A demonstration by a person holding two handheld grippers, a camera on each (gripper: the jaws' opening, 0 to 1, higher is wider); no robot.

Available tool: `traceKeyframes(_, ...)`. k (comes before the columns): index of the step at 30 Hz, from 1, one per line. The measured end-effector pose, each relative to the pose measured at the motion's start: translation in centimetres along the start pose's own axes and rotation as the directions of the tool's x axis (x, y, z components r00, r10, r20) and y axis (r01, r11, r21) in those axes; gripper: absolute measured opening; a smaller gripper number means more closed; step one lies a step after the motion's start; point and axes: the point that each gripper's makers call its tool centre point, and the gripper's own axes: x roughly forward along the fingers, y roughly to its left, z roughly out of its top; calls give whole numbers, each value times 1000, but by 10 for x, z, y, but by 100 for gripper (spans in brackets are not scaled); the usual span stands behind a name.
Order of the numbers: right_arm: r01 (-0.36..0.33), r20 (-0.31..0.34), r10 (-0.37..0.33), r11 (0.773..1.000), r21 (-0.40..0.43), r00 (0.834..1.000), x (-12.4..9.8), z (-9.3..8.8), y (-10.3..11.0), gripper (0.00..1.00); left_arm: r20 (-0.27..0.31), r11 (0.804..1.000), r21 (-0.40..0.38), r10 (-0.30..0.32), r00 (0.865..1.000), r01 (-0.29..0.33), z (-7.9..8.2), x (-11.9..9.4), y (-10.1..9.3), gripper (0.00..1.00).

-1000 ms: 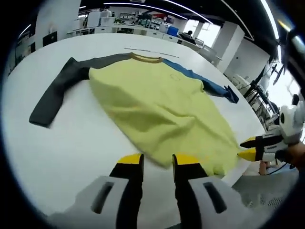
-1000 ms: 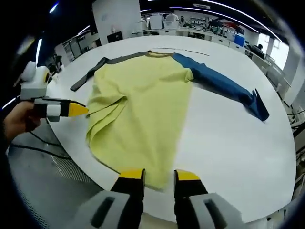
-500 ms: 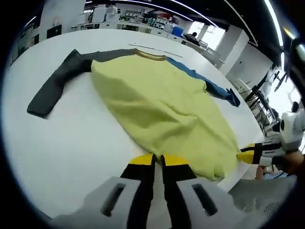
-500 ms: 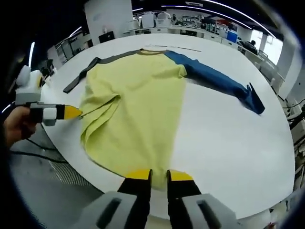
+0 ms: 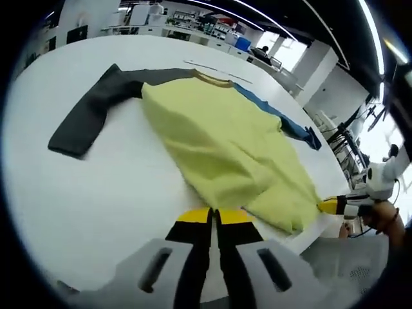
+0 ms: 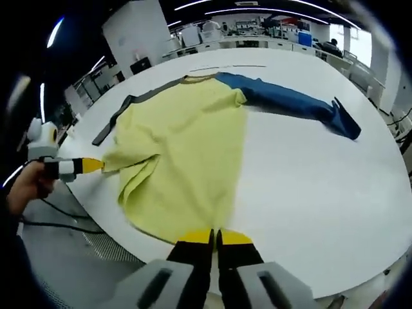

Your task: Fold the garment on the visible template until the final outline fits inside the template.

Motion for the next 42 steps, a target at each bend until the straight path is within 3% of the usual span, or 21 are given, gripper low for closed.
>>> traceKeyframes(5,4,-4,-4,1000,-30,1000,-4,3,-2,0,-31,997,-38,-62,998,60,-4,-19,13,0)
traceKeyframes(14,7,1,-7,1000,-18,1000,-6,4,-9,0,-81,1000,-13,-10,997,9,-7,-43,62,0)
traceKeyframes(18,20,0,-20,999,-27,1000,-8,5,-13,0,-93,1000,-9,15,996,-16,-8,-48,73,0)
traceKeyframes(21,13,1,-13,1000,-14,1000,-9,5,-14,0,-104,999,-41,-8,995,4,-10,-47,71,0)
traceKeyframes(24,14,-5,-14,1000,-15,1000,-8,5,-14,0,-146,999,-33,7,989,-12,-15,-48,72,0)
traceKeyframes(27,13,-9,-13,1000,-14,1000,-9,4,-13,0,-244,998,-19,51,969,-57,-28,-57,72,0)
traceKeyframes(31,19,-23,-20,999,-32,1000,-9,1,-14,0,-250,997,13,78,965,-78,-30,-58,65,0)
traceKeyframes(34,14,-29,-15,999,-29,999,-8,-1,-13,0,-252,994,60,106,962,-94,-30,-56,73,0)
traceKeyframes(42,2,-36,-3,999,-36,999,-9,-3,-11,0,-263,990,39,139,955,-134,-34,-58,81,0)
